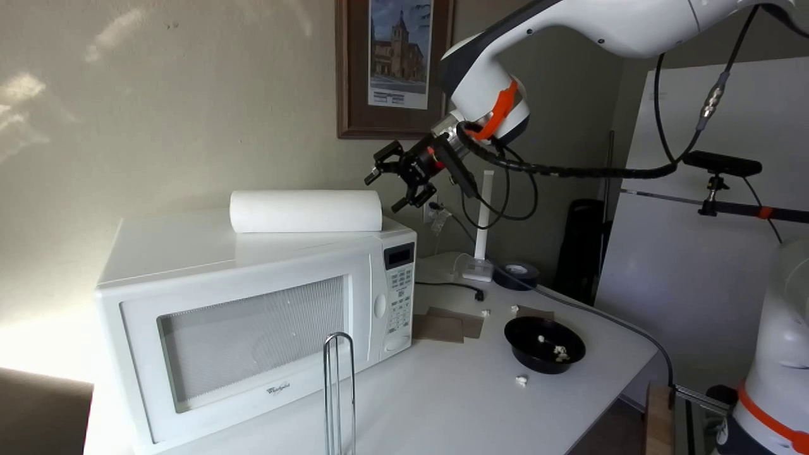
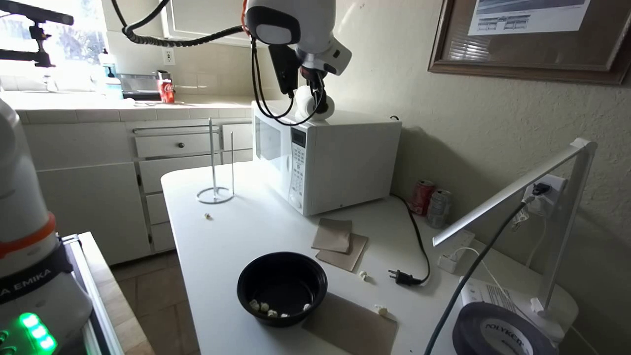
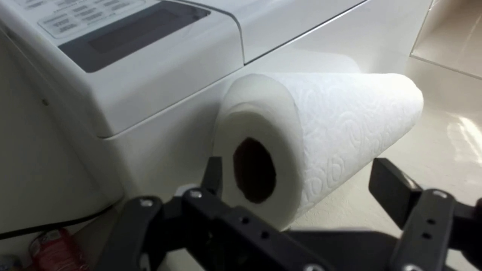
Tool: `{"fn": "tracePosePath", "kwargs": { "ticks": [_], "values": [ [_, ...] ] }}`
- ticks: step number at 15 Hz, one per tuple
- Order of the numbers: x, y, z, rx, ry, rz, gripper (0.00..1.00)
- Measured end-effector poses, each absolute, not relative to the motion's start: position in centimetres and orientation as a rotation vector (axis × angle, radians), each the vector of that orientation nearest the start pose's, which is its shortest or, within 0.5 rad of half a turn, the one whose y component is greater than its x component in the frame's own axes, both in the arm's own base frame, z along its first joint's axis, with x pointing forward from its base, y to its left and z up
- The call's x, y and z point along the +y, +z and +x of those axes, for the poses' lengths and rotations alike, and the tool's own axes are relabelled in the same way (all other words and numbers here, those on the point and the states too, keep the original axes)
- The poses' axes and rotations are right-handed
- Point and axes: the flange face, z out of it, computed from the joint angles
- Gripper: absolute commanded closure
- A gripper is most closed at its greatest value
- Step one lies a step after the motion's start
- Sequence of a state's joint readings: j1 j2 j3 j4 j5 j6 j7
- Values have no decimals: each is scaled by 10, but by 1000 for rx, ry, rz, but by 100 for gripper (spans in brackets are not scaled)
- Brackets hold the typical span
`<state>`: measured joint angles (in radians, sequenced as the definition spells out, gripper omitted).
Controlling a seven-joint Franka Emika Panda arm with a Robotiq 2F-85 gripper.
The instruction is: Put the tissue roll upright
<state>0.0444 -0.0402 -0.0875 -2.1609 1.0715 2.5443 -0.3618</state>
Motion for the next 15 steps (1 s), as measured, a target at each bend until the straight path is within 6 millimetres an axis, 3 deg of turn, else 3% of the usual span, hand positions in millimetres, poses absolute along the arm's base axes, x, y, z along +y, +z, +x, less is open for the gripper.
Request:
{"fn": "tracePosePath", "kwargs": {
  "ticks": [5,9,15],
  "values": [
    [-35,450,575,548,-680,-2282,12],
    [-35,450,581,536,-668,-2253,55],
    [-42,448,586,548,-649,-2228,93]
  ]
}}
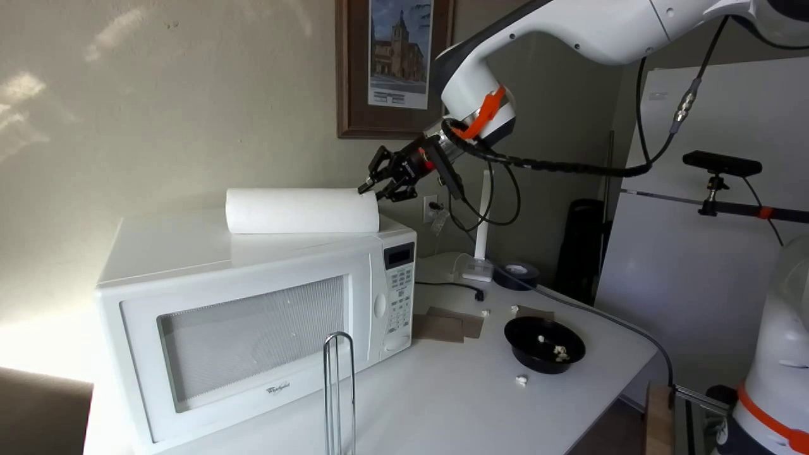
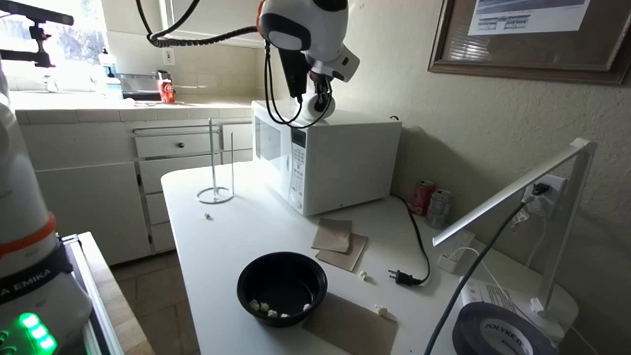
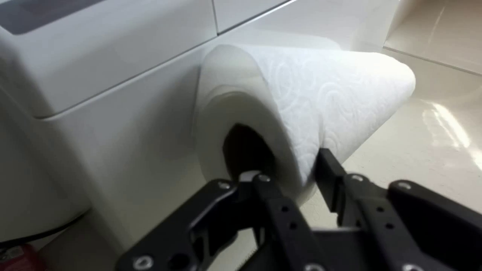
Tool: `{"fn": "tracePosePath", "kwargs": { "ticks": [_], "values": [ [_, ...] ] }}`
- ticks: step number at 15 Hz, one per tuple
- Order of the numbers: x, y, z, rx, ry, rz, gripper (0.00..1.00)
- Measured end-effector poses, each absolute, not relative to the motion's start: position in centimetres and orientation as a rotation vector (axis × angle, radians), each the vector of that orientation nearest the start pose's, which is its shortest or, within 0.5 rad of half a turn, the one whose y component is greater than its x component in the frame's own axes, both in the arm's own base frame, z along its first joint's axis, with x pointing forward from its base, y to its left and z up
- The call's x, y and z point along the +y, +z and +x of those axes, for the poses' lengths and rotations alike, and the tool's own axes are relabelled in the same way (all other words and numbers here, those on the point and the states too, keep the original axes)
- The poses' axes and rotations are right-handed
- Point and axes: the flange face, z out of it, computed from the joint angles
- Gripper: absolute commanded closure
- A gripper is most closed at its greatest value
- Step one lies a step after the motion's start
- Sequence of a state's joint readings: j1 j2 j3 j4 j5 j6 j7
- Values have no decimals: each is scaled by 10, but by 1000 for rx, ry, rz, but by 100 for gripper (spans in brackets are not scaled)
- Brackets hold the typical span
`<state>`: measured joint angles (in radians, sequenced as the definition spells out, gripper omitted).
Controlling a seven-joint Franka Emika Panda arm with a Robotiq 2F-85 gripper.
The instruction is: Put the tissue roll upright
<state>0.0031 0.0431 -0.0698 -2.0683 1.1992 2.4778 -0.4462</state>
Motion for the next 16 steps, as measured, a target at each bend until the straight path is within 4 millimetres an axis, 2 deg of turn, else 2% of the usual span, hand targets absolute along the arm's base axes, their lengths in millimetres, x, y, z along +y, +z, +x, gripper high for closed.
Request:
{"fn": "tracePosePath", "kwargs": {
  "ticks": [2,5,9,12,16],
  "values": [
    [-44,447,586,552,-648,-2226,96],
    [-46,449,587,556,-651,-2223,94],
    [-47,461,590,553,-659,-2244,94],
    [-46,480,591,550,-650,-2327,94],
    [-43,519,589,554,-674,-2457,94]
  ]
}}
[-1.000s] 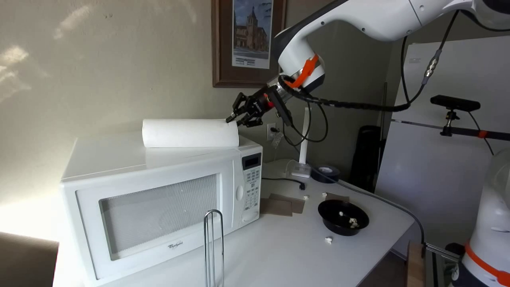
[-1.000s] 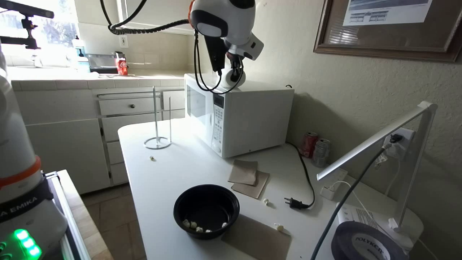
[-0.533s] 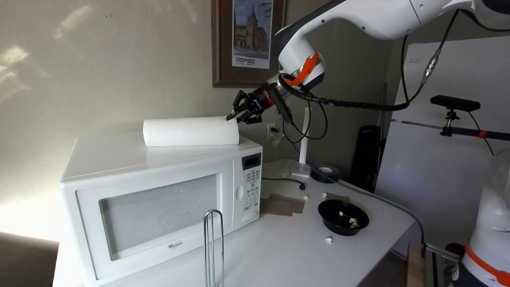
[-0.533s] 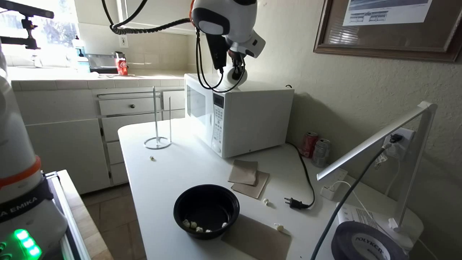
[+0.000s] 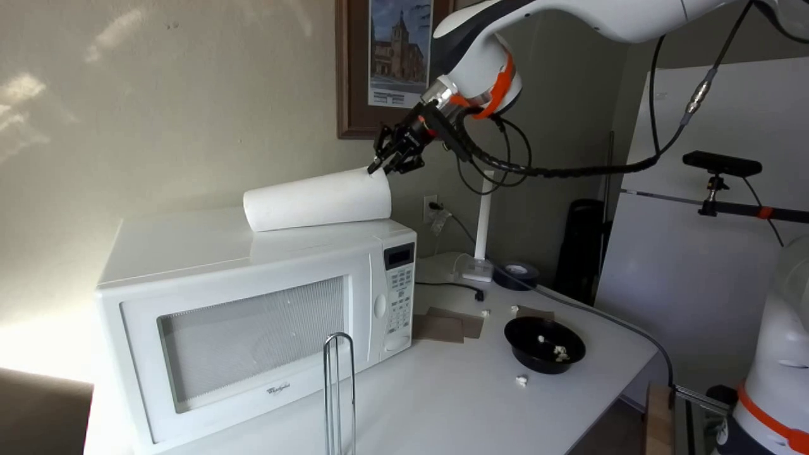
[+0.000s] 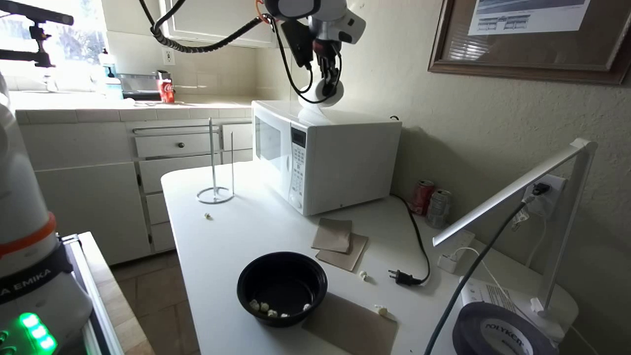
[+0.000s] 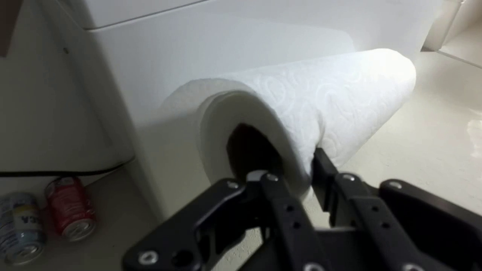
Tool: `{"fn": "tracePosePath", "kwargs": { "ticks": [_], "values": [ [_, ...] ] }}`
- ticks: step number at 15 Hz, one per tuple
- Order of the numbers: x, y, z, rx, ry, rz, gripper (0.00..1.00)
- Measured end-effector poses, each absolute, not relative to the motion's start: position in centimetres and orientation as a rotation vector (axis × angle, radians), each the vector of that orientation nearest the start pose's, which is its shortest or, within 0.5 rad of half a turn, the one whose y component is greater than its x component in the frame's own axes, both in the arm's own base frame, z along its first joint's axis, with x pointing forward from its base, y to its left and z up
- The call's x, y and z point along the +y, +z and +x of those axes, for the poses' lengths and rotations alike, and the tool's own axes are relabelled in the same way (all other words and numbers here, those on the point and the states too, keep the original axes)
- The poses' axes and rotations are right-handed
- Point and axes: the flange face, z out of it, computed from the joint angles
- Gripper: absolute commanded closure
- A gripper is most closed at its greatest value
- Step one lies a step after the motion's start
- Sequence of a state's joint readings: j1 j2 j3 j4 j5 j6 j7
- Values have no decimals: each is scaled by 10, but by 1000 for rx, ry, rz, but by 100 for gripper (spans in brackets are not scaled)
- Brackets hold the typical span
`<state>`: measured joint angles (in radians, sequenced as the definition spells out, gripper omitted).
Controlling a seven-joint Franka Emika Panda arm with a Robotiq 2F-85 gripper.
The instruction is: Put the tissue roll upright
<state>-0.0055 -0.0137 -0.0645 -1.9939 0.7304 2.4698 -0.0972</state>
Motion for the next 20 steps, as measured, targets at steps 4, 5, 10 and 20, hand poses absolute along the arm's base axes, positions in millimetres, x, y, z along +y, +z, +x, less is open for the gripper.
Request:
{"fn": "tracePosePath", "kwargs": {
  "ticks": [4,5,10,20],
  "values": [
    [-37,559,586,557,-665,-2606,94],
    [-35,569,585,556,-653,-2650,94],
    [-26,617,578,512,-568,-2846,76],
    [-21,637,577,474,-548,-2908,94]
  ]
}}
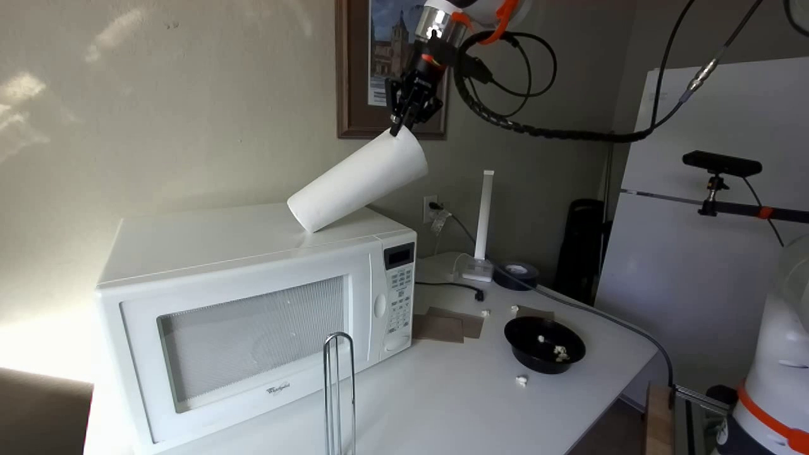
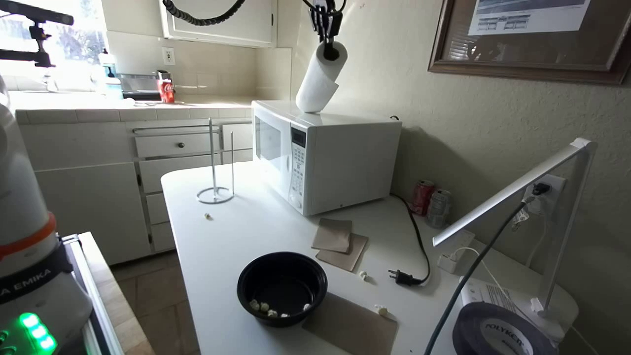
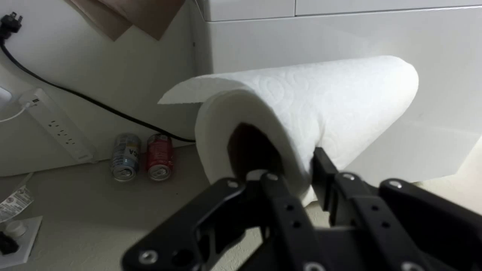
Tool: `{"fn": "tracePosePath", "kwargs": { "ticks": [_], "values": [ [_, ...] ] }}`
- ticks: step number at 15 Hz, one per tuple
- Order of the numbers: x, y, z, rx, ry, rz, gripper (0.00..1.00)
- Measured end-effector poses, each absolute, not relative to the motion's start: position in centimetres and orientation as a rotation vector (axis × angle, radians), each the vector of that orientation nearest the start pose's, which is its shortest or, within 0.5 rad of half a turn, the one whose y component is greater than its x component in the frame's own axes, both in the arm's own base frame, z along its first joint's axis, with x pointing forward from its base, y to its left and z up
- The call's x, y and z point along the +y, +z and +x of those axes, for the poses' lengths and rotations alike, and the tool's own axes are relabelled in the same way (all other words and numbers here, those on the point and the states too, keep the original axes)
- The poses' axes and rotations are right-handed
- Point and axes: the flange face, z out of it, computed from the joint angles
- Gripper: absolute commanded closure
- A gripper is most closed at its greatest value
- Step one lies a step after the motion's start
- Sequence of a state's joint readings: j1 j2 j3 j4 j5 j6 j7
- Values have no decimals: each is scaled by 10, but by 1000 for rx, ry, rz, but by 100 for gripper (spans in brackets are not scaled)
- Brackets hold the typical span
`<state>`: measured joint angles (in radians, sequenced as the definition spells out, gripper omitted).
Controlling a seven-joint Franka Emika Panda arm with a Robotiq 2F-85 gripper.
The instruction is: Put the tissue roll upright
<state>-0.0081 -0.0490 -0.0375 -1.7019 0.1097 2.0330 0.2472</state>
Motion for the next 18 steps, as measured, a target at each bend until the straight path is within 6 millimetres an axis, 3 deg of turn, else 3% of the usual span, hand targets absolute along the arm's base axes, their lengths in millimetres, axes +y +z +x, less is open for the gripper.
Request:
{"fn": "tracePosePath", "kwargs": {
  "ticks": [9,18],
  "values": [
    [10,704,560,266,-484,-3138,94],
    [27,711,591,13,-493,-3293,94]
  ]
}}
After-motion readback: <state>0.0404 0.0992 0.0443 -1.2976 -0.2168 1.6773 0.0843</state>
